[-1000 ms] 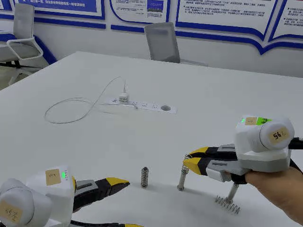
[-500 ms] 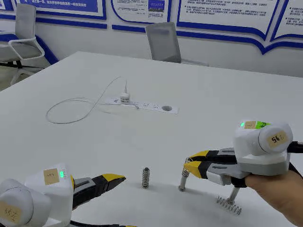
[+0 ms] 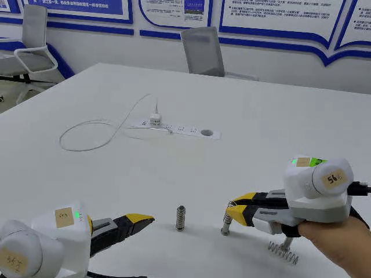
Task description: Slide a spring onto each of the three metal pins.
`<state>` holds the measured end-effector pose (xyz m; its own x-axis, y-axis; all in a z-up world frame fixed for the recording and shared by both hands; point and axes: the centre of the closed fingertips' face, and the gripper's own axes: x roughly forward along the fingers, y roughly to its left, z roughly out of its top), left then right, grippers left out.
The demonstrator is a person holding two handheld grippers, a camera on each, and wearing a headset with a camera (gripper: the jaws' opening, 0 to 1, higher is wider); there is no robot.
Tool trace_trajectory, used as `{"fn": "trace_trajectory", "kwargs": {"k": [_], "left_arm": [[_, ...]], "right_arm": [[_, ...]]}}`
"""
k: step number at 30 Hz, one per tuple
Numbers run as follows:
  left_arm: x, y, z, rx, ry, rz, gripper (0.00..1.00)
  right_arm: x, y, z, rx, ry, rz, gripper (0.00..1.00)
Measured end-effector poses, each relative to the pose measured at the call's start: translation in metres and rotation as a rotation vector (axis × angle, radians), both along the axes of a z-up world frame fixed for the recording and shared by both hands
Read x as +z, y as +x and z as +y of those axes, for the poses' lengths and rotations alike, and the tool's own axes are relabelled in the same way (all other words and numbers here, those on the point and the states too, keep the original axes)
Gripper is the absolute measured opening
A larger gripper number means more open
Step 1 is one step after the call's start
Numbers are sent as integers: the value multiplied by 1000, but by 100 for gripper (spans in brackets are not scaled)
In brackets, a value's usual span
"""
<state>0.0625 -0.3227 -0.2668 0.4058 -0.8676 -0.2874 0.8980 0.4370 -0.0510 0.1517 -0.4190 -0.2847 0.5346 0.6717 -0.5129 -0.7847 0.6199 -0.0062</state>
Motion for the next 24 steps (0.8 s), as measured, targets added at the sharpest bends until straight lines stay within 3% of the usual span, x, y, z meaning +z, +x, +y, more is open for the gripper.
{"fn": "trace_trajectory", "kwargs": {"k": [24], "left_arm": [[-3, 3, 1, 5, -1, 4, 73]], "right_arm": [[-20, -4, 4, 14, -38, 31, 12]]}}
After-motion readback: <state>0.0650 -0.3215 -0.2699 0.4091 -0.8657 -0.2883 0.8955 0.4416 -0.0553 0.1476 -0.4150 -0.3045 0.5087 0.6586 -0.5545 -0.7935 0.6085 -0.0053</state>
